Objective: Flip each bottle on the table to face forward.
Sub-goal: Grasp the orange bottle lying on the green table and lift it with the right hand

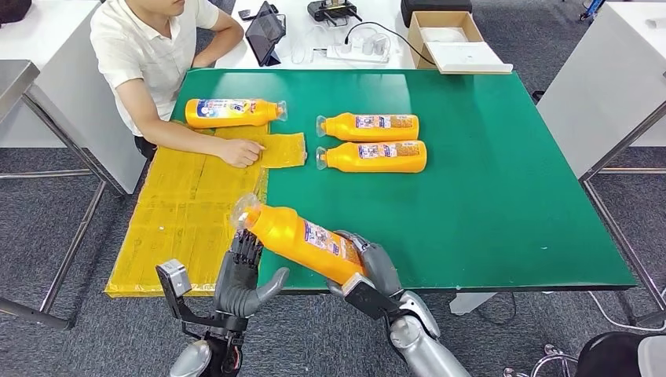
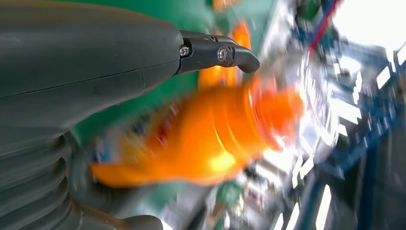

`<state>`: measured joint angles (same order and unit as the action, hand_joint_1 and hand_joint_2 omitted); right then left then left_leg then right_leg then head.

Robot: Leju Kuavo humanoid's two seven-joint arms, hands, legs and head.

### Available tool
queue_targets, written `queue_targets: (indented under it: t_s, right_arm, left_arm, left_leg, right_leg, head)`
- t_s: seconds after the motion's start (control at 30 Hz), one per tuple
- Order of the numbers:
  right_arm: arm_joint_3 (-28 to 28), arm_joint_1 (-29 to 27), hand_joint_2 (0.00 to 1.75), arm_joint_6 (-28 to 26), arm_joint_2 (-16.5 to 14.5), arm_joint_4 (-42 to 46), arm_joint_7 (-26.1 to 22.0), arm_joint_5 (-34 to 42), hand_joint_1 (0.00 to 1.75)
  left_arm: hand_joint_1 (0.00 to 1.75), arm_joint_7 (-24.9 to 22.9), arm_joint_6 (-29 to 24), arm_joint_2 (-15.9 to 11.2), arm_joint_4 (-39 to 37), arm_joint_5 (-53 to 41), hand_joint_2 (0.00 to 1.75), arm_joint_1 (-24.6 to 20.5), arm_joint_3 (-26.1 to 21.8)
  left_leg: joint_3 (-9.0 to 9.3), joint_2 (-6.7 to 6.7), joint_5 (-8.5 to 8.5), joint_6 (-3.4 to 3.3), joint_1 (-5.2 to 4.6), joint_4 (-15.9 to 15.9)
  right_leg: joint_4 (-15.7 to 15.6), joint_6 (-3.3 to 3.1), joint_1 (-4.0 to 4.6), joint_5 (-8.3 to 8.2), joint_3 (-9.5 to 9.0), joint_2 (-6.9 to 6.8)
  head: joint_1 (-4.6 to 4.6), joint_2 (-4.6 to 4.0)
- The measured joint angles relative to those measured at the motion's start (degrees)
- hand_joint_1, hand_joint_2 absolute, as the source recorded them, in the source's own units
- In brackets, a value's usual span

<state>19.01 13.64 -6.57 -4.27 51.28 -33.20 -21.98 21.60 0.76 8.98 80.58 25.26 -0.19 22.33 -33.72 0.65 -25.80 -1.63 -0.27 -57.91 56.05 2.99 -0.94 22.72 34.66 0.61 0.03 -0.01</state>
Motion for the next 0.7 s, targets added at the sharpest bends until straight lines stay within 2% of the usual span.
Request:
queue_targets:
  t_s: [0.17,0.37,0.6,0.63,0.7]
  right_arm:
    - [2.93,0.09,1.75,3.65,-1.82,-1.26,-4.71,1.87,1.75]
    - [6.16,0.32,1.75,5.39,-2.75,-2.18,-4.98,2.56,1.75]
    - [11.14,0.35,1.75,6.32,-2.10,-0.64,-4.98,4.81,1.75]
    - [12.12,0.34,1.75,6.46,-1.89,-0.04,-4.98,5.33,1.75]
    - [13.61,0.37,1.75,6.51,-1.45,0.90,-4.98,6.22,1.74]
  left_arm:
    - [0.00,0.27,5.71,-0.04,-1.24,0.99,1.75,-0.84,0.19]
    - [0.00,2.48,12.03,-0.08,-1.74,1.26,1.75,-1.00,0.42]
    - [0.00,2.22,12.79,-0.18,-2.59,0.57,1.75,-1.78,0.34]
    - [0.20,2.09,12.89,-0.17,-2.91,0.60,1.75,-2.05,0.28]
    - [1.07,1.74,13.04,-0.17,-3.58,0.64,1.75,-2.52,0.17]
  left_leg:
    - [0.00,-0.03,0.00,0.00,0.02,0.00]
    - [-0.06,-0.02,0.01,0.01,0.02,0.00]
    - [-0.07,-0.03,0.01,0.00,-0.01,0.00]
    - [-0.06,-0.03,0.01,0.00,-0.01,0.00]
    - [-0.07,-0.02,0.01,0.00,-0.01,0.00]
  right_leg:
    - [0.00,0.00,0.03,0.00,0.05,0.01]
    - [0.01,-0.01,0.01,0.00,0.09,0.00]
    - [0.00,0.00,-0.01,0.00,0.11,0.01]
    - [0.00,0.00,-0.01,0.00,0.11,0.01]
    - [0.00,0.00,-0.01,0.00,0.12,0.00]
  head:
    - [-0.01,0.00]
    - [0.00,-0.01]
    - [0.00,0.01]
    - [-0.02,0.00]
    - [-0.01,0.00]
